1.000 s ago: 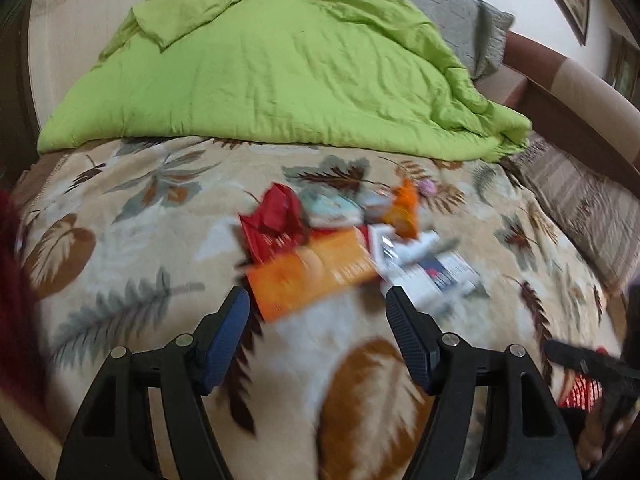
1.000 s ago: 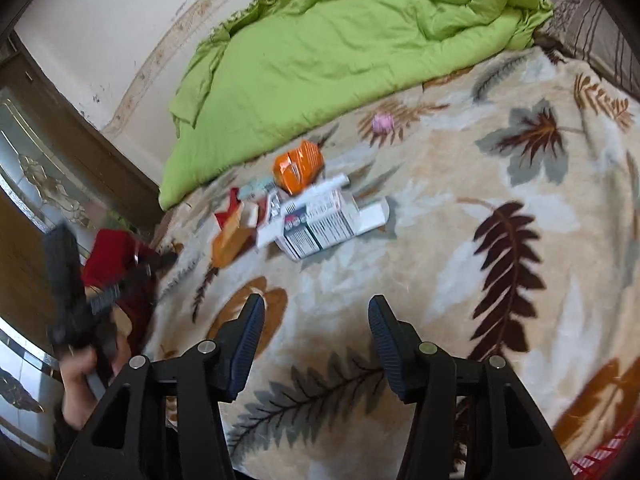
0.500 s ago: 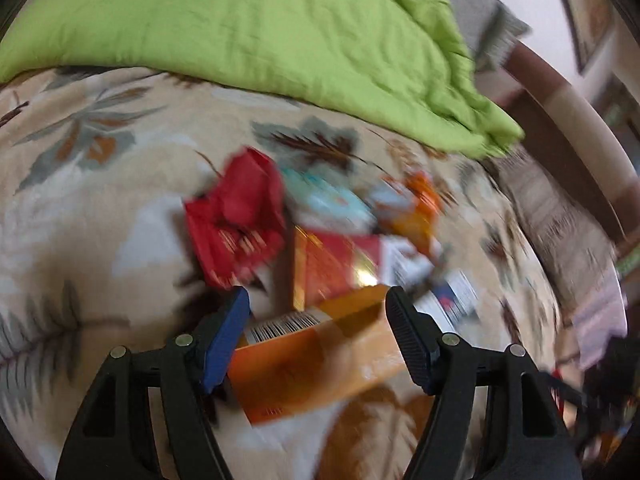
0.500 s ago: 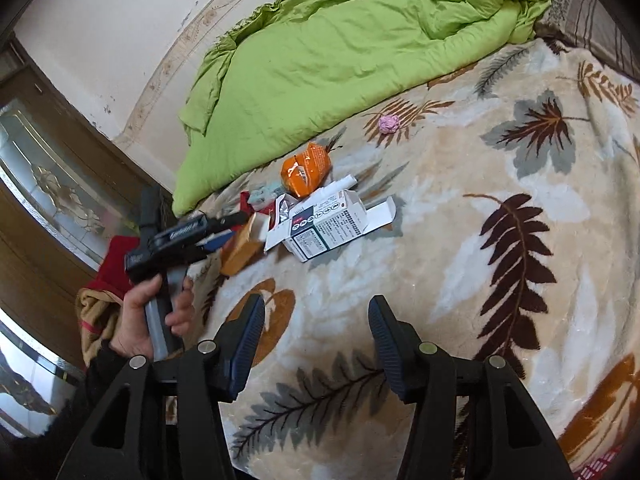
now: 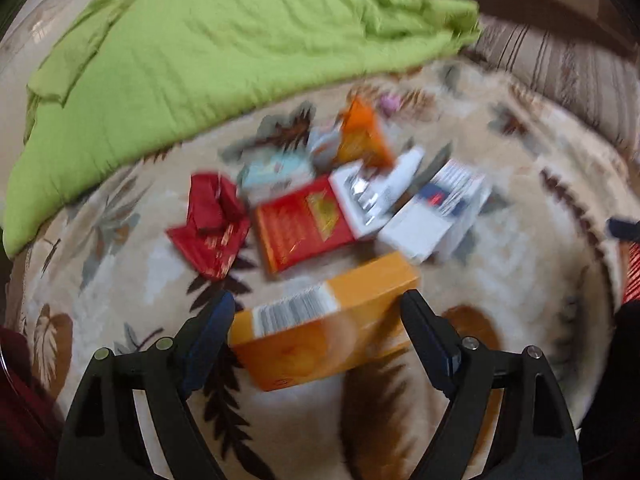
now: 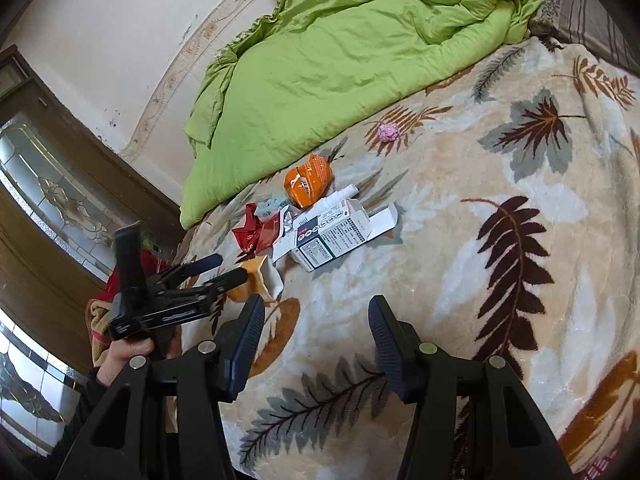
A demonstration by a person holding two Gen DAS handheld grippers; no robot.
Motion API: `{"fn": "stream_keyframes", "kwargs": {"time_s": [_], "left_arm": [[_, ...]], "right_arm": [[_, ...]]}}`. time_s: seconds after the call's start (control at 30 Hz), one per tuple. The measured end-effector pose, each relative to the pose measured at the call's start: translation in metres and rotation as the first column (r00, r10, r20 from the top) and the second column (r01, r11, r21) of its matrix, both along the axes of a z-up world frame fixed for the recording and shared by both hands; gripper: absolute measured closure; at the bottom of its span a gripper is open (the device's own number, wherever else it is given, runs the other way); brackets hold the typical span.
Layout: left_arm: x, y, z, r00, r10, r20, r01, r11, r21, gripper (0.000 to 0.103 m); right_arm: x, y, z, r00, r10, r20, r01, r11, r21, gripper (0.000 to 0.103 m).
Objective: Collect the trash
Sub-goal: 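Move both open tools back toward the orange box on the bed, then grasp the orange barcode box with the left tool while the right tool grasps the white medicine box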
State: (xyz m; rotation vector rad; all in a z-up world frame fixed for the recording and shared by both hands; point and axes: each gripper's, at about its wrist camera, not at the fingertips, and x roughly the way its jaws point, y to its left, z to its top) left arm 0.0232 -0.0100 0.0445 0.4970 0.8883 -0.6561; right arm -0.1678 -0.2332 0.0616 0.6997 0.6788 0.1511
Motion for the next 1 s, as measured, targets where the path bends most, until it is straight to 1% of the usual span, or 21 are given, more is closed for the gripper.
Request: {"fn": "stream_keyframes", "kwargs": {"time_s": [0.03, 0.1, 0.2, 0.23, 0.27, 0.3, 0.37, 0.43, 0.47, 0.53, 0.57, 0.6, 0.67, 0.73, 0.77, 0.8, 0.83, 0.87, 0.9, 0.93, 1.0], "left_arm": [[0.001, 0.003, -0.004, 1.0, 0.016, 0.005, -0.016, 1.0, 0.012, 0.019], [0.001, 0.012, -0.006, 0.999, 0.042, 0.003, -0.042, 0.999, -0.012, 0.019], [-0.007, 0.026, 0.004, 0.997, 0.061, -0.053, -0.068, 0.988, -0.138, 0.019], [-0.012, 0.026, 0.009, 0.996, 0.054, -0.074, -0.065, 0.985, -0.159, 0.019], [-0.018, 0.025, 0.013, 0.995, 0.035, -0.093, -0.052, 0.983, -0.179, 0.019], [-0.025, 0.022, 0.019, 0.991, -0.01, -0.136, -0.02, 0.976, -0.216, 0.019], [-0.039, 0.018, 0.026, 0.969, -0.106, -0.221, 0.04, 0.957, -0.286, 0.019], [-0.048, 0.017, 0.034, 0.976, -0.116, -0.187, 0.057, 0.954, -0.293, 0.019], [-0.05, 0.017, 0.037, 0.982, -0.105, -0.155, 0.058, 0.957, -0.284, 0.019], [-0.047, 0.018, 0.044, 0.997, -0.047, -0.063, 0.03, 0.968, -0.251, 0.019], [-0.04, 0.018, 0.044, 0.999, -0.012, -0.043, 0.001, 0.971, -0.238, 0.018], [-0.03, 0.019, 0.043, 0.999, 0.026, -0.047, -0.036, 0.972, -0.233, 0.018], [-0.006, 0.027, 0.035, 0.992, 0.091, -0.086, -0.109, 0.963, -0.245, 0.018], [0.02, 0.037, 0.022, 0.976, 0.154, -0.156, -0.192, 0.944, -0.27, 0.018], [0.029, 0.041, 0.014, 0.964, 0.152, -0.217, -0.213, 0.931, -0.297, 0.018], [0.036, 0.045, 0.008, 0.948, 0.127, -0.293, -0.226, 0.916, -0.332, 0.018], [0.036, 0.045, 0.004, 0.936, 0.092, -0.339, -0.218, 0.909, -0.355, 0.018], [0.031, 0.043, 0.004, 0.934, 0.047, -0.355, -0.189, 0.907, -0.377, 0.018], [0.025, 0.04, 0.005, 0.937, 0.016, -0.349, -0.158, 0.909, -0.385, 0.018], [0.015, 0.034, 0.006, 0.941, -0.02, -0.338, -0.116, 0.918, -0.379, 0.018], [-0.007, 0.018, 0.005, 0.946, -0.074, -0.314, -0.032, 0.947, -0.319, 0.018]], "right_arm": [[0.0, 0.0, 0.0, 1.0, -0.001, 0.0, 0.001, 1.0, -0.003, 0.045], [0.001, 0.0, 0.0, 1.0, 0.0, 0.0, 0.0, 1.0, -0.004, 0.045], [-0.001, 0.0, 0.001, 1.0, 0.0, 0.008, 0.0, 1.0, -0.001, 0.045], [-0.001, -0.001, 0.001, 1.0, 0.0, 0.011, 0.0, 1.0, 0.003, 0.045], [-0.001, -0.002, 0.0, 1.0, -0.002, 0.012, 0.002, 1.0, 0.008, 0.045], [-0.001, -0.003, 0.0, 1.0, -0.003, 0.012, 0.003, 1.0, 0.013, 0.045], [0.0, -0.004, -0.001, 1.0, -0.004, 0.01, 0.004, 1.0, 0.025, 0.045], [0.0, -0.005, -0.002, 1.0, -0.009, 0.011, 0.008, 0.999, 0.035, 0.045], [0.0, -0.005, -0.002, 1.0, -0.01, 0.012, 0.009, 0.999, 0.039, 0.045], [-0.001, -0.006, -0.002, 1.0, -0.011, 0.017, 0.011, 0.999, 0.043, 0.045], [-0.002, -0.006, -0.002, 1.0, -0.011, 0.019, 0.01, 0.999, 0.043, 0.045], [-0.003, -0.006, -0.001, 1.0, -0.011, 0.022, 0.01, 0.999, 0.043, 0.045], [-0.003, -0.006, -0.001, 1.0, -0.01, 0.025, 0.009, 0.999, 0.041, 0.045], [-0.003, -0.006, 0.0, 1.0, -0.011, 0.026, 0.01, 0.999, 0.041, 0.045], [-0.003, -0.006, -0.001, 1.0, -0.011, 0.027, 0.01, 0.999, 0.041, 0.045], [-0.003, -0.006, -0.001, 1.0, -0.012, 0.027, 0.011, 0.999, 0.04, 0.045], [-0.003, -0.006, -0.001, 1.0, -0.011, 0.027, 0.01, 0.999, 0.04, 0.045], [-0.003, -0.006, -0.001, 1.0, -0.011, 0.028, 0.01, 0.999, 0.041, 0.045], [-0.003, -0.006, -0.001, 1.0, -0.012, 0.027, 0.011, 0.999, 0.041, 0.045], [-0.003, -0.007, -0.001, 1.0, -0.011, 0.027, 0.01, 0.999, 0.041, 0.045], [-0.003, -0.007, -0.001, 1.0, -0.011, 0.029, 0.01, 0.999, 0.042, 0.045]]}}
